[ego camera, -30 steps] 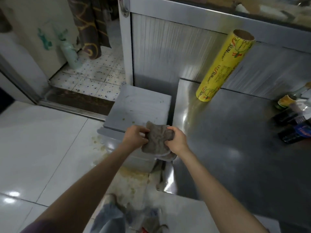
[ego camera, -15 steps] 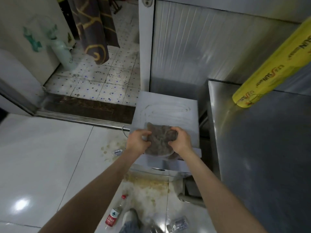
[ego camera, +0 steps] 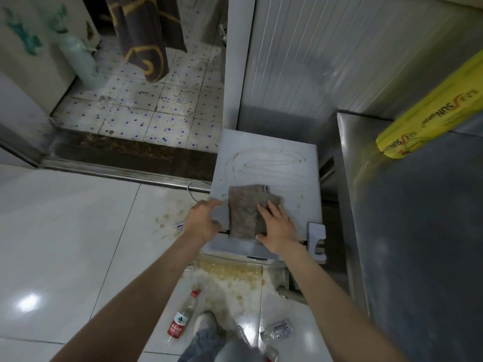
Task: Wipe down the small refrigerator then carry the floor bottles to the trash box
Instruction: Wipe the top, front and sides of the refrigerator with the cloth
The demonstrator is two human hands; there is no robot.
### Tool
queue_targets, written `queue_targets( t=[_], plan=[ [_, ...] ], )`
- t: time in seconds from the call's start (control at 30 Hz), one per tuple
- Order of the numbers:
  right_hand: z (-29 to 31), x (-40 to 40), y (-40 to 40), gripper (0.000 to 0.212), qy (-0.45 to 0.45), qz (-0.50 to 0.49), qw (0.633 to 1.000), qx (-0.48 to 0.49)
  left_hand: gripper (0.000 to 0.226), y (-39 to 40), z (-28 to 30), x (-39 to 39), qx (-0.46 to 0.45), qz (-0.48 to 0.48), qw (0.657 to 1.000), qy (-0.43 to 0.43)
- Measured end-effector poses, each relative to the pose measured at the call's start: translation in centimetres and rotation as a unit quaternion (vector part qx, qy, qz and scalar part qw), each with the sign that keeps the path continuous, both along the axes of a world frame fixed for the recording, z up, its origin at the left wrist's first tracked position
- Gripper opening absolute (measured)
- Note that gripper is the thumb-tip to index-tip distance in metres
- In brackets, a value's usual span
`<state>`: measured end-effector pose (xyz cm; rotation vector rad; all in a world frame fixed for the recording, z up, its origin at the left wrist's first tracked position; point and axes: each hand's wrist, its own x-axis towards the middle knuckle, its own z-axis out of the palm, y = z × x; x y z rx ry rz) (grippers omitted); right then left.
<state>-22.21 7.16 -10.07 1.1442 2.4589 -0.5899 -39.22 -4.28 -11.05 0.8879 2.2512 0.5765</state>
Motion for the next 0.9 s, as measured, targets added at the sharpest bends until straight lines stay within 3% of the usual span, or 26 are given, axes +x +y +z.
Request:
queue_targets(
  t=[0.63, 0.9],
  plan=[
    [-1.3, 0.3, 2.0, 0.087, -0.021, -0.007, 0.998, -0.051, 0.076, 0.8, -0.9, -0.5, -0.040, 0.036, 0.998, 0.034],
    [-0.8, -0.5, 2.3, 0.075, 0.037, 0.025, 0.999, 0.028, 0.069, 0.1, -0.6, -0.1, -0.071, 0.051, 0.995, 0.049]
  ],
)
